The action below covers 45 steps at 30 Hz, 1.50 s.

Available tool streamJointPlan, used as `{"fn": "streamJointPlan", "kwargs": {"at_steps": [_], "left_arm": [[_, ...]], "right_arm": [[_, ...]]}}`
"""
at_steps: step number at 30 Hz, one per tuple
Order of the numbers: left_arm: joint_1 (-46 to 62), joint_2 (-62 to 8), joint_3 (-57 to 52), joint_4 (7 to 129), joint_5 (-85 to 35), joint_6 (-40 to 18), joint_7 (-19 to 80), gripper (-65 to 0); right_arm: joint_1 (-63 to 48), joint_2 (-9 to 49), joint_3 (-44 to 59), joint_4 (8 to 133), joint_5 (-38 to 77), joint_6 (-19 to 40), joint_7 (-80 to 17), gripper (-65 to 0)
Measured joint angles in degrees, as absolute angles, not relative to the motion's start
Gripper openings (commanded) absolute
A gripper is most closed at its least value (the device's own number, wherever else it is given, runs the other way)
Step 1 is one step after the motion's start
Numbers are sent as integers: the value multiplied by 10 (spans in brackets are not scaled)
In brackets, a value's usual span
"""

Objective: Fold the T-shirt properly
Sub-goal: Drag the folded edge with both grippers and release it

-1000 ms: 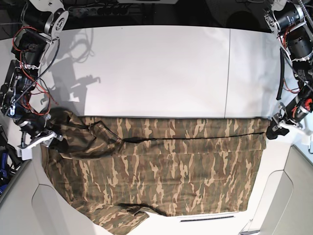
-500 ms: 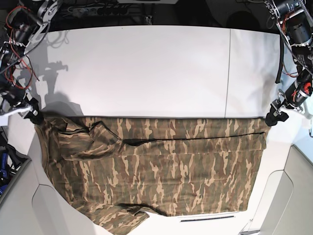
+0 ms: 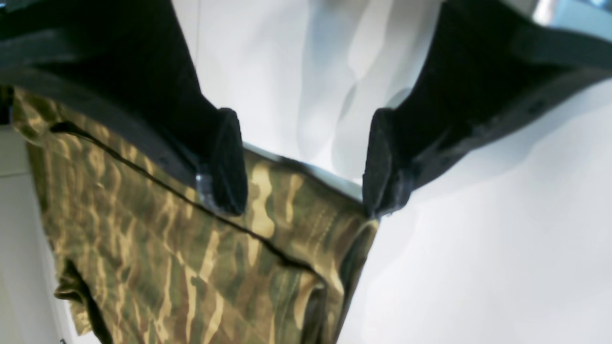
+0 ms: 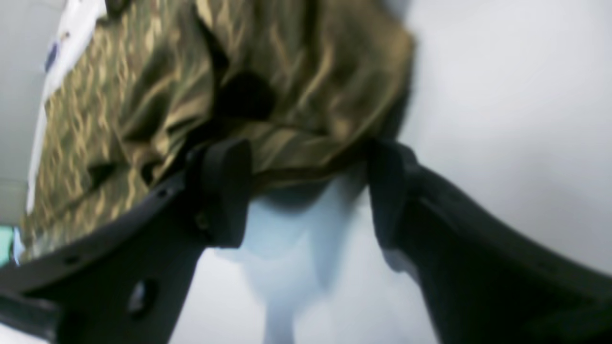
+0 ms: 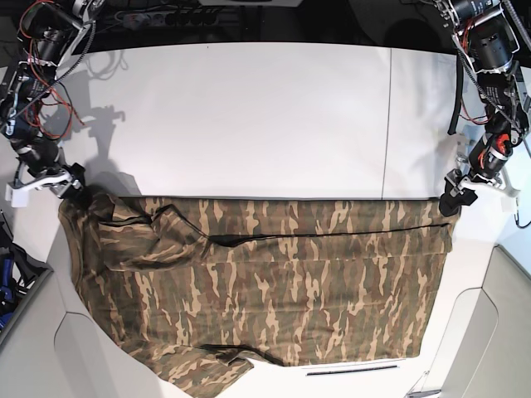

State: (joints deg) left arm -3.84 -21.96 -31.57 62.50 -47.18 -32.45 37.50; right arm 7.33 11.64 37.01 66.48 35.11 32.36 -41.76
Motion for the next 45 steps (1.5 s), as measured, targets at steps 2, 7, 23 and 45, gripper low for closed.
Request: {"fn": "streamJointPlan", "kwargs": {"at_steps": [2, 7, 23, 45], "left_arm": [[-38, -215, -314, 625, -469, -325, 367, -239], [-40, -214, -258, 625, -444, -300, 320, -240], [-65, -213, -219, 630, -399, -326, 302, -650], [114, -247, -255, 894, -421, -335, 385, -650]], "right_arm": [[76, 106, 354, 665, 331, 318, -398, -268], [84, 87, 320, 665, 315, 286, -356, -268], [113, 82, 317, 664, 284, 310, -395, -650], [-71, 94, 338, 908, 393, 320, -520, -650]]}}
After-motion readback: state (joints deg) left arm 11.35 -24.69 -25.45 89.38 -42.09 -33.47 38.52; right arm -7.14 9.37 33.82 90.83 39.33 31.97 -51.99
